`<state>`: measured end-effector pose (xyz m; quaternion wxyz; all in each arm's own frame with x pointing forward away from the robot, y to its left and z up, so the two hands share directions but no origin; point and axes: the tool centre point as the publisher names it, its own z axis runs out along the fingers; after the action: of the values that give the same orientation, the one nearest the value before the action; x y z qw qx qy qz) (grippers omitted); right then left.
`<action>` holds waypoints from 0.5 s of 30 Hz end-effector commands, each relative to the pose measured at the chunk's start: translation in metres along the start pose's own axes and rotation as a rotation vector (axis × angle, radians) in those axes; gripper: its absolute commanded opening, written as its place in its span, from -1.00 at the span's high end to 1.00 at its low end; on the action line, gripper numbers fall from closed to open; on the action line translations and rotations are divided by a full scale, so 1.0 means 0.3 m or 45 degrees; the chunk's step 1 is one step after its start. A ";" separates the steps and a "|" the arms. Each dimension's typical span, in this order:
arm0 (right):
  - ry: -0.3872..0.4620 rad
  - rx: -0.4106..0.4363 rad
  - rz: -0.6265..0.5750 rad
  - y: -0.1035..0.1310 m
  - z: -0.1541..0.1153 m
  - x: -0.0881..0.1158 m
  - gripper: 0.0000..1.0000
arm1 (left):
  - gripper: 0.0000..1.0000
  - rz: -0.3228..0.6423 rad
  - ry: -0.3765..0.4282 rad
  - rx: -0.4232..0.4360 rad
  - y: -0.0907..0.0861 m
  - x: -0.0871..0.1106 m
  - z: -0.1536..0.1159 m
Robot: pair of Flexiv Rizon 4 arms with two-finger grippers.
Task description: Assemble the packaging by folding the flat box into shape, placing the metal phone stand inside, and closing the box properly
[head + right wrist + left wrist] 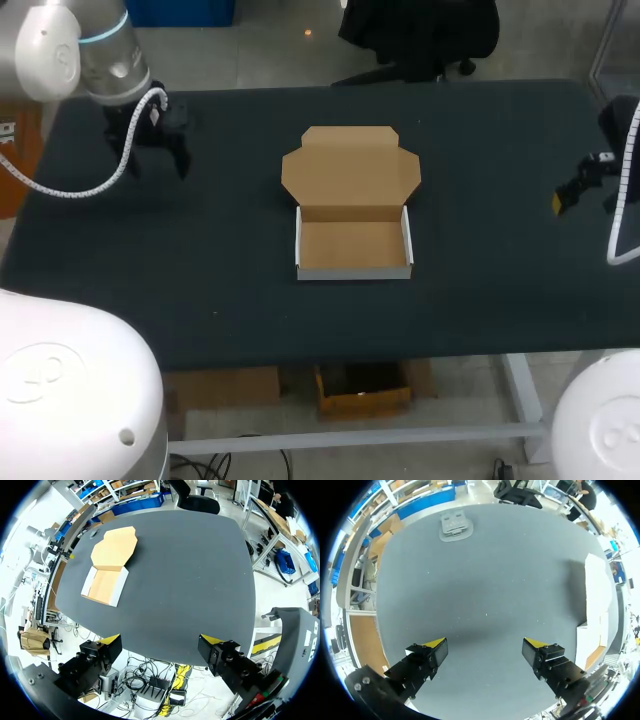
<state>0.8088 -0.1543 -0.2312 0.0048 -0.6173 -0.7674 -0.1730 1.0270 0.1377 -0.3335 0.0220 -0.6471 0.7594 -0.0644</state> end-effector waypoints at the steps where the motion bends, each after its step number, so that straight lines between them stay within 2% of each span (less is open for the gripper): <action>1: 0.002 0.007 0.000 0.001 -0.006 0.000 -1.00 | -1.00 0.000 -0.007 -0.007 -0.027 -0.012 0.032; 15: 0.002 0.007 0.000 0.001 -0.006 0.000 -1.00 | -1.00 -0.022 -0.022 -0.032 -0.114 -0.072 0.092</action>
<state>0.8091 -0.1540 -0.2315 0.0045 -0.6175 -0.7674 -0.1727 1.0534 0.1517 -0.3497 0.0296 -0.6531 0.7545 -0.0579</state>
